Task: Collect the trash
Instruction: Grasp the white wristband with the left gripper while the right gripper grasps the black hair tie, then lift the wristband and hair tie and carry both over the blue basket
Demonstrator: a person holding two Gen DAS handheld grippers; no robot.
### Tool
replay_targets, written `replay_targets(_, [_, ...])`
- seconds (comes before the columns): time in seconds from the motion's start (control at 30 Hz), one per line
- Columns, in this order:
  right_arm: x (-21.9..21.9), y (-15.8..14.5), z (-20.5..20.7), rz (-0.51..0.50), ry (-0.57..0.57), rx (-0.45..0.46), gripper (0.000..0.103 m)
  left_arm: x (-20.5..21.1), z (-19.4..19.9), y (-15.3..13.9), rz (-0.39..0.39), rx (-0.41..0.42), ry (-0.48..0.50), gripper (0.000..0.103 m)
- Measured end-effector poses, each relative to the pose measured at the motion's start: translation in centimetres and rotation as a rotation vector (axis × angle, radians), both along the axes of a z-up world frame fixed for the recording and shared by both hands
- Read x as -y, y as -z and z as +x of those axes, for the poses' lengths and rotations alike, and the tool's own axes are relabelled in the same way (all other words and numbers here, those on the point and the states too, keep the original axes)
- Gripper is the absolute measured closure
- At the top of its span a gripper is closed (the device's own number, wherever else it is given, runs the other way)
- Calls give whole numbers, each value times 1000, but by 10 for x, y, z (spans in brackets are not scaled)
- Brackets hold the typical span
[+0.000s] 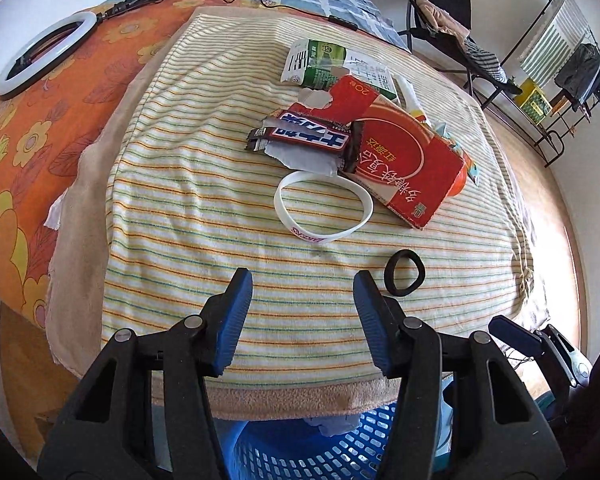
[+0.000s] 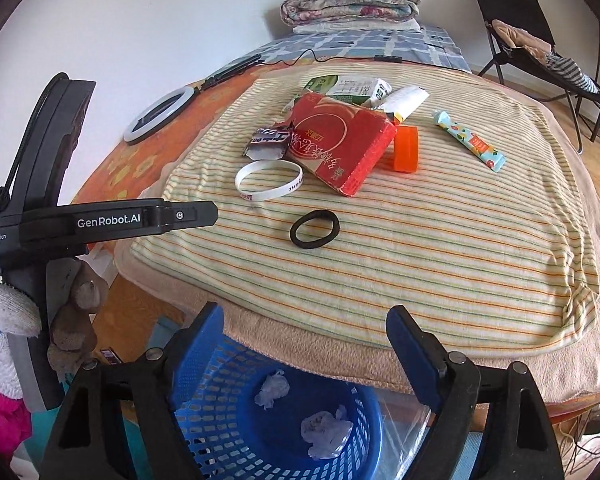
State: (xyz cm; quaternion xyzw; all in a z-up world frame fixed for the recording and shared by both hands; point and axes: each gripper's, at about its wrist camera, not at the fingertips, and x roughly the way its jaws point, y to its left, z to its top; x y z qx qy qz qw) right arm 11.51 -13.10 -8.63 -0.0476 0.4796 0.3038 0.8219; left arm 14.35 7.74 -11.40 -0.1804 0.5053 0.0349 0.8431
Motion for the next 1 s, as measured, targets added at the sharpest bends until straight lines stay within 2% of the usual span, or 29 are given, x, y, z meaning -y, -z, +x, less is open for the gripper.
replay_targets(0.1, [-9,3,9,-8,-8,9,19,-5,11,4,3,-8,-11,51])
replay_targets(0.17, [-16,6,16,-14,-14,7,22,-8,19,9,-2,-20,-17,60])
replay_targets(0.3, [-28,15,30,-31,-19,-4,25,-13,32,16,9,-33,-34,61])
replay_targets(0.37, [-32,21,37,-29,-18,-22,28,-14,38,19,16,-43,-31,70])
replay_targets(0.53, [-45,31,51,-74,-7,-14,31,-11,47,24,42,-43,-22,71])
replay_targets(0.63, [-52,36,58,-104,-1,-11,34,-8,52,25,49,-44,-11,82])
replay_targets(0.83, [-60,42,60,-156,-13,8,40,-1,54,26,95,-34,-1,90])
replay_targets(0.9, [-61,43,59,-172,-23,22,45,-2,54,26,91,-29,-6,94])
replay_targets(0.93, [-61,43,58,-180,-24,32,52,-3,53,25,93,-29,-13,103])
replay_targets(1.0, [-60,42,59,-185,-28,44,63,-6,50,26,84,-29,-20,103])
